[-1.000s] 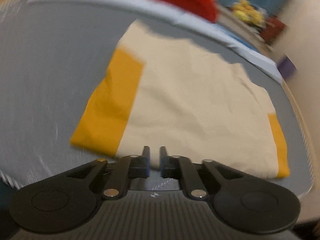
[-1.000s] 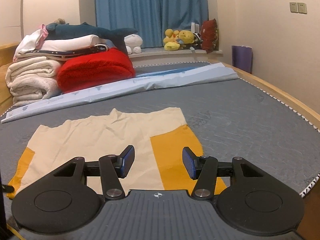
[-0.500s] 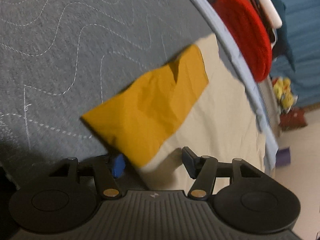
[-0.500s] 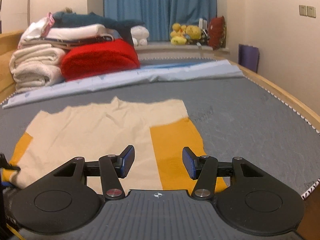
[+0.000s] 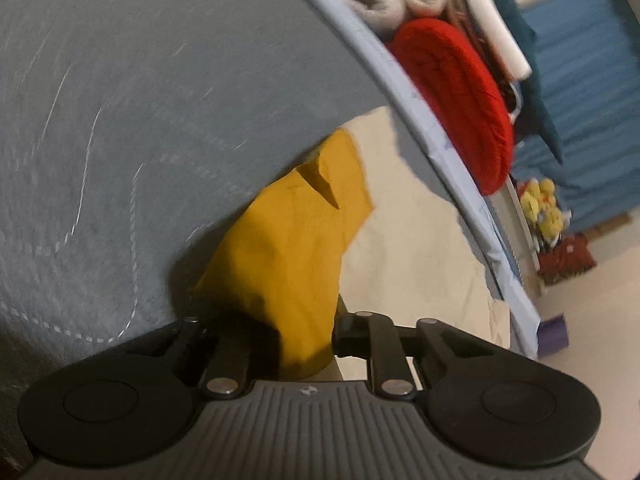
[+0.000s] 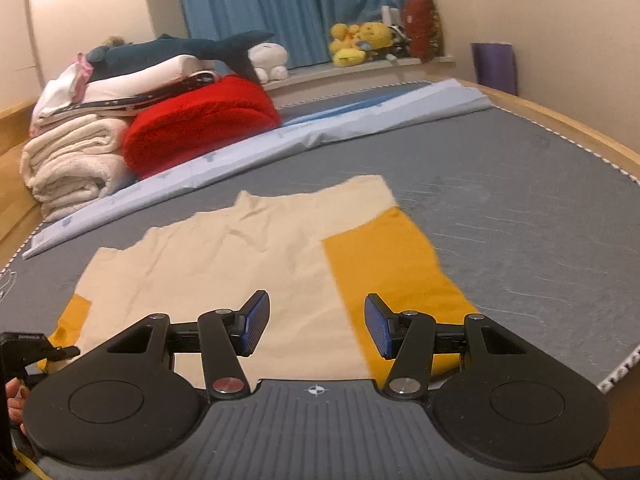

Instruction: Fold large clothes

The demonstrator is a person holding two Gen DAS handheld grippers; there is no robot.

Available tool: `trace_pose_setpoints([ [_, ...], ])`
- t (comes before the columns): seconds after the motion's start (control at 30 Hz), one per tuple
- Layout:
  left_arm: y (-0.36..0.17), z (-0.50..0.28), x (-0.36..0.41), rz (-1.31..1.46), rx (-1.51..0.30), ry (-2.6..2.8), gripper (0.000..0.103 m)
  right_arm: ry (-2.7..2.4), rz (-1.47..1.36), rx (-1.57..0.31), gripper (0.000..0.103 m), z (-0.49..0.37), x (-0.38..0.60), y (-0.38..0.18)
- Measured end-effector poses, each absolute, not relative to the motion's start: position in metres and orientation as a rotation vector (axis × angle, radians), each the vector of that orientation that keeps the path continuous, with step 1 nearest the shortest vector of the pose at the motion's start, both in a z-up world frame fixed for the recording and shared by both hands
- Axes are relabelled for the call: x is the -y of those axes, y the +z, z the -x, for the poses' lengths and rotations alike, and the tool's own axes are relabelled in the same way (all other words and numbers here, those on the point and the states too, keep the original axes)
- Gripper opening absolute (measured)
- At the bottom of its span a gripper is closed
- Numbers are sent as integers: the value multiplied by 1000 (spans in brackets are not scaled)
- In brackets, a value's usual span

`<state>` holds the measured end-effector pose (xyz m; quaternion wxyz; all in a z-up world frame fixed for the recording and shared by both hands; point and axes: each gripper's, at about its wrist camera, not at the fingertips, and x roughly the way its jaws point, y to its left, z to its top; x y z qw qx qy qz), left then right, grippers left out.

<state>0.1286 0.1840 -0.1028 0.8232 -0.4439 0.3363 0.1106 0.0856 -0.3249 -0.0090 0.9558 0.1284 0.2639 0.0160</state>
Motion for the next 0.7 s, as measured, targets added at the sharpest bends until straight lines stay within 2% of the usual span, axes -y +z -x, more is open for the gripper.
trace_pose_setpoints([
  [0.13, -57, -128, -180, 845, -717, 171, 17, 114, -286, -530, 54, -94, 293, -7],
  [0.33, 13, -111, -175, 585, -716, 86, 17, 258, -361, -552, 41, -106, 242, -10],
  [0.4, 29, -101, -178, 499, -723, 66, 17, 301, -392, -573, 39, -109, 227, -13],
  [0.57, 41, -65, -186, 309, -656, 0, 17, 389, -483, -678, 34, -121, 193, -30],
  [0.7, 31, -52, -191, 385, -639, 19, 17, 425, -484, -849, 34, -139, 161, -63],
])
